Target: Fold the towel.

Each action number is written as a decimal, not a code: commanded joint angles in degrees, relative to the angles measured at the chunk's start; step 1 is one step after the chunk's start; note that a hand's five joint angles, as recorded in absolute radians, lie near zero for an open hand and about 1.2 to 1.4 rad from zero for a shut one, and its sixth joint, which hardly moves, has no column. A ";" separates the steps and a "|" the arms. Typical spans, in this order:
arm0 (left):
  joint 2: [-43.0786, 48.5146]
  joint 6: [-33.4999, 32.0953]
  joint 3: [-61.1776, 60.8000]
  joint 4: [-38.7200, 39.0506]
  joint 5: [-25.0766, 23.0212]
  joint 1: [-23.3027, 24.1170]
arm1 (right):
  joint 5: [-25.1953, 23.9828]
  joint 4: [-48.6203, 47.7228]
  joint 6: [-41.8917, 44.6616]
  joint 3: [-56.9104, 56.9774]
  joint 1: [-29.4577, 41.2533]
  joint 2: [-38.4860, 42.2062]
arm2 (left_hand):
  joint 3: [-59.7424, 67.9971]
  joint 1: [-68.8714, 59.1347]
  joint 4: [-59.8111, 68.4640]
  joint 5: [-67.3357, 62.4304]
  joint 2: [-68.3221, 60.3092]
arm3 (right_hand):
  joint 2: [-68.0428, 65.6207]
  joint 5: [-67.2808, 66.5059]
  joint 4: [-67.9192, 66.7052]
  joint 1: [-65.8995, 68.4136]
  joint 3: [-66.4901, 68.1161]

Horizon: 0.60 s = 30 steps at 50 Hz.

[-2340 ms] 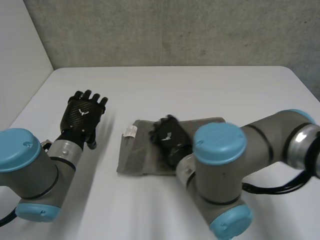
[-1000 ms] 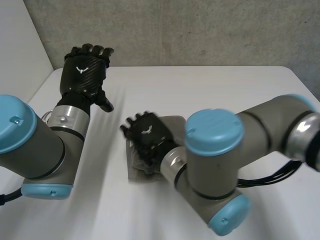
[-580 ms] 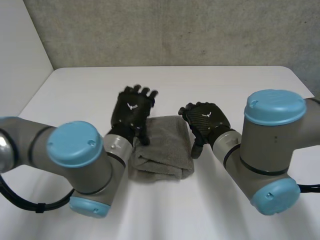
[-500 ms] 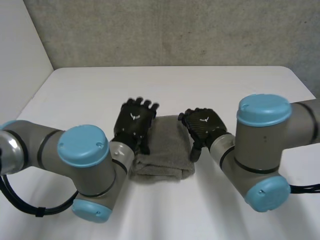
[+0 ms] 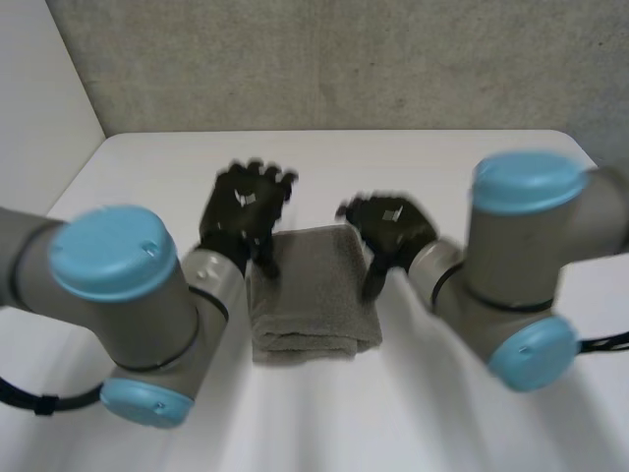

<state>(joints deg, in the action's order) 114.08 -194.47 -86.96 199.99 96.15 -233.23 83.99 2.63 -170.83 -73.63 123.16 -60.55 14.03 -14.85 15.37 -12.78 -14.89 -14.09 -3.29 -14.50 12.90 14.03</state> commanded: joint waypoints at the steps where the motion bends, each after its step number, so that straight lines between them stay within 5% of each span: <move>1: -8.09 0.32 5.22 -6.20 1.41 -1.70 | 3.63 0.36 -2.58 0.24 -7.06 -13.19 | -3.65 4.47 -4.98 12.39 4.50 | 4.09 3.29 4.50 -2.90 -4.03; 7: -11.86 3.64 10.83 -16.11 7.28 -5.74 | 7.85 1.50 -2.49 0.32 -12.59 -19.52 | -3.65 4.47 -4.98 12.39 4.50 | 4.09 3.29 4.50 -2.90 -4.03; 14: -11.78 9.28 14.97 -23.94 7.38 -7.41 | 7.76 3.70 -2.49 0.94 -12.86 -18.90 | -3.65 4.47 -4.98 12.39 4.50 | 4.09 3.29 4.50 -2.90 -4.03; 30: -11.95 9.81 14.72 -25.00 7.12 -7.06 | 6.98 3.79 -2.31 0.33 -12.42 -18.64 | -3.65 4.47 -4.98 12.39 4.50 | 4.09 3.29 4.50 -2.90 -4.03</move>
<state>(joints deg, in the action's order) 102.15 -184.40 -71.85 174.69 103.45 -240.50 91.66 6.48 -173.31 -72.70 110.37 -79.23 14.00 -14.80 15.36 -12.72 -14.87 -14.09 -3.29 -14.49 12.89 14.03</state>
